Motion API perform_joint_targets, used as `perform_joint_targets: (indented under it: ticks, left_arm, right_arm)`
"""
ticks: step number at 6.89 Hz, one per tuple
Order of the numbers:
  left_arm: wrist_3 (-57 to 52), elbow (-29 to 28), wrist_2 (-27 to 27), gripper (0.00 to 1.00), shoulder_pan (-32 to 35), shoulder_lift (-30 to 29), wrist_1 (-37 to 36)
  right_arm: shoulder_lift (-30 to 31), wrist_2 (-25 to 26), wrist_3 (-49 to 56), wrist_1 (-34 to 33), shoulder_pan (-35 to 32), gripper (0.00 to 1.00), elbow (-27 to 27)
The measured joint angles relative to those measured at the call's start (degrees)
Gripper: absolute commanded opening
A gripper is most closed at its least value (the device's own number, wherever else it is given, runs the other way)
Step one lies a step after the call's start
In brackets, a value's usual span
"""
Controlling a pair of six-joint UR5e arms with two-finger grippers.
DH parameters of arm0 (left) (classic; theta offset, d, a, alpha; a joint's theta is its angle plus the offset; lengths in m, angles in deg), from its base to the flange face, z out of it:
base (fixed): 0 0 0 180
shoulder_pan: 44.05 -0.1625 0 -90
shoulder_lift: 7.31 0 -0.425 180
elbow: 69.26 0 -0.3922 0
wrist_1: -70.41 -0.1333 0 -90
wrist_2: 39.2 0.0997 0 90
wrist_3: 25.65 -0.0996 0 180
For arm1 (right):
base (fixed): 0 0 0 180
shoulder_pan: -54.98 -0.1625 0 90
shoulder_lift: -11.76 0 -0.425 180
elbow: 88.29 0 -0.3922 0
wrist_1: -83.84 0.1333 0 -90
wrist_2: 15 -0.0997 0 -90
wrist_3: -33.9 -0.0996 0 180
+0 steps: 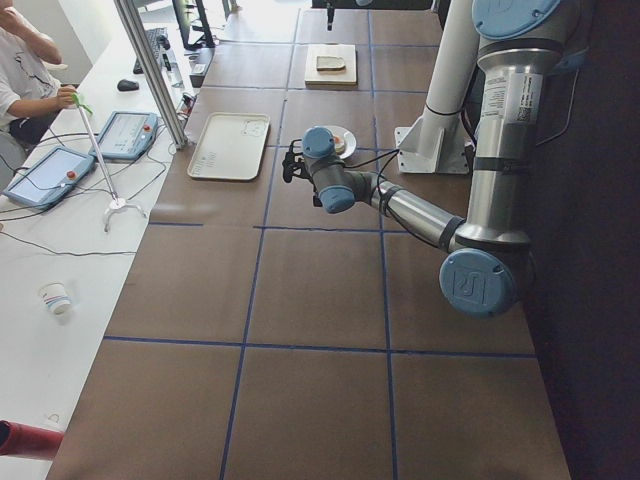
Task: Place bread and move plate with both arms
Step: 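Lower the right gripper onto the bread slice on the bamboo board and grasp it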
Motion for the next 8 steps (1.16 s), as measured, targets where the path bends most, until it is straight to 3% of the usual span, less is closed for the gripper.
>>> perform_joint_targets:
  ticks: [6, 8]
  left_arm:
    - [0.01, 4.38, 2.75, 1.0, 0.21, 0.14, -0.6]
    - [0.01, 4.82, 3.54, 1.0, 0.27, 0.51, -0.6]
  right_arm:
    - [-3.24, 3.37, -18.66, 16.49, 9.34, 0.79, -8.88]
    - [-3.29, 3.54, -20.33, 18.24, 11.34, 0.66, -10.06]
